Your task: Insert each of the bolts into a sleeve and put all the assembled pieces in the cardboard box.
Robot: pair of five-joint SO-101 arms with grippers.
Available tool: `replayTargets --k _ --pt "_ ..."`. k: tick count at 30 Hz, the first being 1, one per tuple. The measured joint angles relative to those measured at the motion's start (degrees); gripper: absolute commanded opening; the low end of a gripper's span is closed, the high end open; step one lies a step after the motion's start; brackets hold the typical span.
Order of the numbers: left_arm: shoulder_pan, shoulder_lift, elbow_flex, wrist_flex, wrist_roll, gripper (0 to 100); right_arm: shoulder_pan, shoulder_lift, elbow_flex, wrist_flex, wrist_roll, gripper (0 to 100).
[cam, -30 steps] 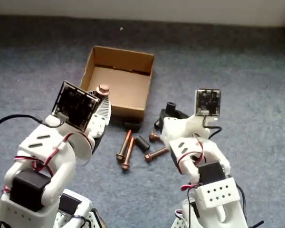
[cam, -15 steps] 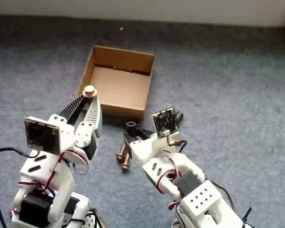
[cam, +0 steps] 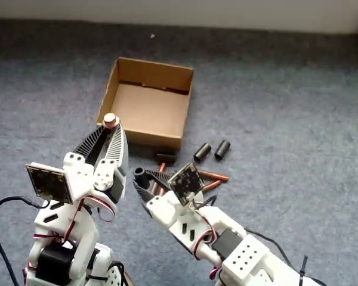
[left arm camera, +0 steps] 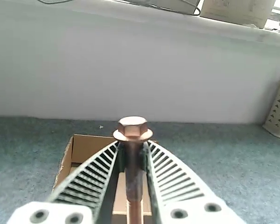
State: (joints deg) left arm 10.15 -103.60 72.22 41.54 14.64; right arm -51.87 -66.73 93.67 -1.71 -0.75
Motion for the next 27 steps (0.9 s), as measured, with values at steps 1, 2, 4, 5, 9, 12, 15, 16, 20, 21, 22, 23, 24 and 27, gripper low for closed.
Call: replayTargets --k 1,2,4,5,9,12,15,16,20,21,22,23,24,27 --pt "0.0 0.0 0.0 -0.2 0.0 1 -0.2 0.2 1.2 -2.3 1.4 0.5" --pt "0.0 0.0 0.0 -0.3 0.0 1 -0.2 0.1 1.5 -4.9 2.7 0.5" --pt "1.0 0.0 0.0 -0.3 0.0 1 -0.2 -0.3 1.8 -10.3 4.8 0.5" --pt "1.7 0.0 0.0 -0.4 0.0 1 -0.3 -0.1 1.8 -12.1 5.4 0.5" --pt "4.8 0.0 0.0 -0.4 0.0 1 -0.3 -0.2 1.8 -17.2 6.0 0.5" --pt "5.1 -0.3 0.0 -0.7 -0.2 1 -0.3 -0.1 1.8 -18.5 6.2 0.5" --pt "5.1 -0.4 0.0 -0.9 -0.2 1 -0.3 -0.1 1.8 -18.8 6.2 0.5" --pt "5.1 -0.4 0.0 -0.9 -0.2 1 -0.3 -0.1 1.8 -18.8 6.2 0.5" --pt "5.1 -0.5 -0.2 0.3 -0.2 1 0.9 -0.1 1.8 -18.8 6.3 0.5" --pt "5.1 -0.5 -0.5 1.0 -0.2 1 1.1 -0.1 1.8 -18.8 6.3 0.5" --pt "5.2 -0.5 -1.0 1.8 -0.2 1 1.1 -0.1 1.8 -18.8 6.3 0.5" --pt "5.5 -0.5 -1.4 2.6 -0.2 1 1.1 0.0 1.8 -18.8 6.3 0.5" --pt "5.9 -0.5 -1.7 3.4 -0.3 1 1.1 0.0 1.8 -18.8 6.3 0.5" --pt "8.2 -0.6 -1.8 4.7 -1.2 1 1.1 0.0 1.8 -18.9 6.3 0.5"
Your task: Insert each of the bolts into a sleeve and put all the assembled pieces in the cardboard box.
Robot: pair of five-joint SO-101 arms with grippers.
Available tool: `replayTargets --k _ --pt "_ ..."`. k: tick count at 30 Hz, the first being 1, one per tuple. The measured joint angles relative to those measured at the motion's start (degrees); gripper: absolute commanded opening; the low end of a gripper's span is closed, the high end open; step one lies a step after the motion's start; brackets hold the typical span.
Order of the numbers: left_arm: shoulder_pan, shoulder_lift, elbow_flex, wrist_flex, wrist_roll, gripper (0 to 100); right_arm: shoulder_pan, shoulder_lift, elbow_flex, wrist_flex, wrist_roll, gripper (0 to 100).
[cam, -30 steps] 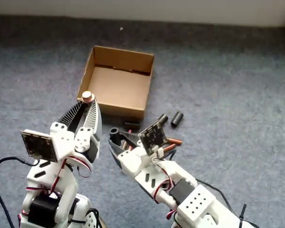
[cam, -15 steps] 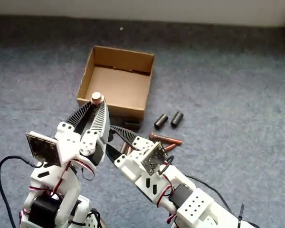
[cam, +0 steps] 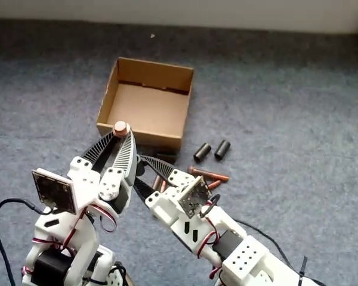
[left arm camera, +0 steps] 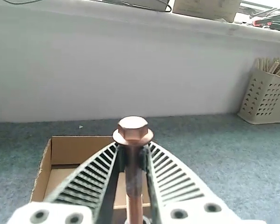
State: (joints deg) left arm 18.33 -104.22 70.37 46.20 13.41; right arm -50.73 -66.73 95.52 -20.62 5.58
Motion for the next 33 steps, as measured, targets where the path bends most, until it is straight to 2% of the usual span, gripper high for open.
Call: replayTargets --k 10,12,16,21,25,29,33 --pt "2.6 0.5 0.3 3.6 -2.5 1 0.7 -0.2 0.0 -0.4 -0.1 0.4" --pt "2.7 0.5 0.3 3.6 -4.4 6 0.7 -0.2 0.0 -0.4 -0.1 0.4" --pt "3.3 0.2 0.3 5.2 -9.6 24 0.8 -0.2 0.0 -0.4 -0.1 0.4" --pt "2.8 0.5 0.3 9.1 -10.9 24 1.0 -0.2 0.0 -0.4 -0.1 0.4" --pt "1.8 0.5 0.3 9.3 -11.3 24 1.0 -0.2 0.0 -0.4 -0.1 0.4" --pt "-2.1 0.1 0.1 9.3 -11.4 24 4.0 -0.1 0.0 3.3 0.0 0.4" --pt "-2.5 0.3 -1.8 9.3 -11.4 24 6.4 -0.1 0.0 6.2 0.0 0.4"
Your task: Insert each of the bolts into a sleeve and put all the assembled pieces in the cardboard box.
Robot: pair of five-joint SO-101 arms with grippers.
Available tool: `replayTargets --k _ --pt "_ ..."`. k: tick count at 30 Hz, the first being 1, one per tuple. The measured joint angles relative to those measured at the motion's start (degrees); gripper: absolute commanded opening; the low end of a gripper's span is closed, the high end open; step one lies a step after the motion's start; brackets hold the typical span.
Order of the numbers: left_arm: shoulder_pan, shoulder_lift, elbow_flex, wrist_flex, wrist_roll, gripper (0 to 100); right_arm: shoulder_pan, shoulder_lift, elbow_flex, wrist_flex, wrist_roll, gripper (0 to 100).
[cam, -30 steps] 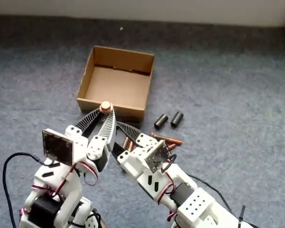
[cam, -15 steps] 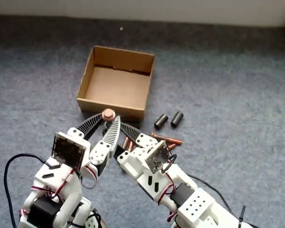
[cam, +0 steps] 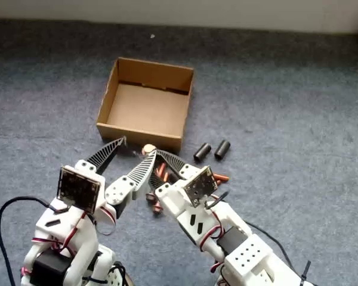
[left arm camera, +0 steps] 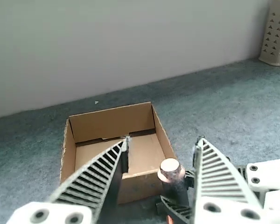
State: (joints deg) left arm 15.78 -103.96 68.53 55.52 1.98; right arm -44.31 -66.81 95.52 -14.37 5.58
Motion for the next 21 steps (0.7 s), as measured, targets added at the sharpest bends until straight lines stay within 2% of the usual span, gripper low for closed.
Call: replayTargets --k 9,12,15,19,21 --pt "-0.3 -0.1 -5.9 2.6 -0.1 24 2.7 0.0 0.0 0.2 -0.6 0.4" --pt "-1.4 -0.2 -8.1 5.7 -1.8 19 6.6 0.0 0.0 1.1 -6.5 0.4" --pt "-4.7 -0.2 -7.9 7.8 -3.9 11 11.8 0.0 -0.1 8.8 -11.5 0.4" --pt "-10.1 -0.2 -3.0 7.8 -4.9 2 17.2 0.2 -6.4 24.4 -16.4 0.4" --pt "-12.7 -0.2 -0.2 7.8 -4.9 1 18.0 0.1 -11.6 31.2 -17.6 0.4"
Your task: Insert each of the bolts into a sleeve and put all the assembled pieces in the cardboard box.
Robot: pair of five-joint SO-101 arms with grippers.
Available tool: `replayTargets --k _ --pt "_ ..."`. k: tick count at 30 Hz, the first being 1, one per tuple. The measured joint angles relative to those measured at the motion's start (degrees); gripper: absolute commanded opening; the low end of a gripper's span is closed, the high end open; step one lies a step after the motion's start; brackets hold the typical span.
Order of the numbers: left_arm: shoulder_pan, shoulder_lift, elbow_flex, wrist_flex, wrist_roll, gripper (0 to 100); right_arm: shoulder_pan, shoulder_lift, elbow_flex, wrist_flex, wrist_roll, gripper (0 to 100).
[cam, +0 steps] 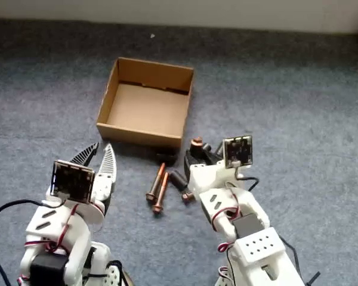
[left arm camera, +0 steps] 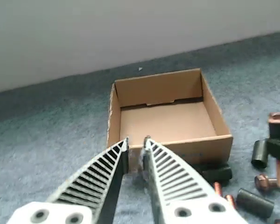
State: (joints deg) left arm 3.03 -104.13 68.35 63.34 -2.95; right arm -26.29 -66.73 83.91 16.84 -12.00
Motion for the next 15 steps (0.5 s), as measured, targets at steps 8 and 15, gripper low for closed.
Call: replayTargets --k 8,15 --pt "-10.1 0.3 13.5 -1.3 0.0 1 0.3 7.9 -14.2 4.9 -0.7 0.4" --pt "-13.7 0.3 20.0 -5.7 0.0 1 -0.4 32.8 -31.9 4.7 -0.7 0.4"
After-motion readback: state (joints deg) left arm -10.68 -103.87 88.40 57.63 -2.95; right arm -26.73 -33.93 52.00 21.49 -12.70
